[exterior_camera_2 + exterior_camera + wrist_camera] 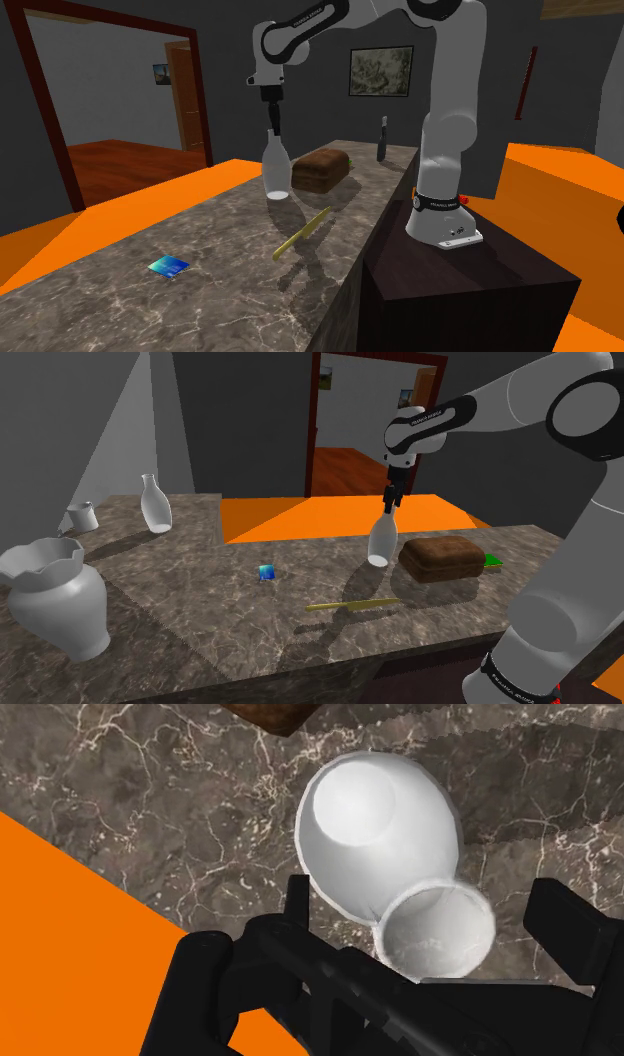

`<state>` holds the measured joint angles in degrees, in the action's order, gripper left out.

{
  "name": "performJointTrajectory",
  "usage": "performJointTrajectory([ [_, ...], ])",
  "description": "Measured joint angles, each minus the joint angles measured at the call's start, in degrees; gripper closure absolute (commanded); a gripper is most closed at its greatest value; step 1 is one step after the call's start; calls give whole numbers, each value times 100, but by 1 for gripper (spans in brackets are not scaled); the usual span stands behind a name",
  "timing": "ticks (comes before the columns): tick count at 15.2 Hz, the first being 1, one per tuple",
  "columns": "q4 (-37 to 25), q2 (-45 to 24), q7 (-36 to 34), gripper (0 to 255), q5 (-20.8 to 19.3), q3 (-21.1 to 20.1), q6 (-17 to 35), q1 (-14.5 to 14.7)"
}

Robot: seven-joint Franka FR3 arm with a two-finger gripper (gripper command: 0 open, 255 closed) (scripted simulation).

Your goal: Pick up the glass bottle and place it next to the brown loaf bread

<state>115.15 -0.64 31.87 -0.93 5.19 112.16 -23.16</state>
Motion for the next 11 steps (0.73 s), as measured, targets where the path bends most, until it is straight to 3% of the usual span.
performJointTrajectory([
  [5, -521, 65, -2, 0, -3, -5, -577, 5],
  [11, -618, 100, -4, 0, -4, -6, -716, 7],
])
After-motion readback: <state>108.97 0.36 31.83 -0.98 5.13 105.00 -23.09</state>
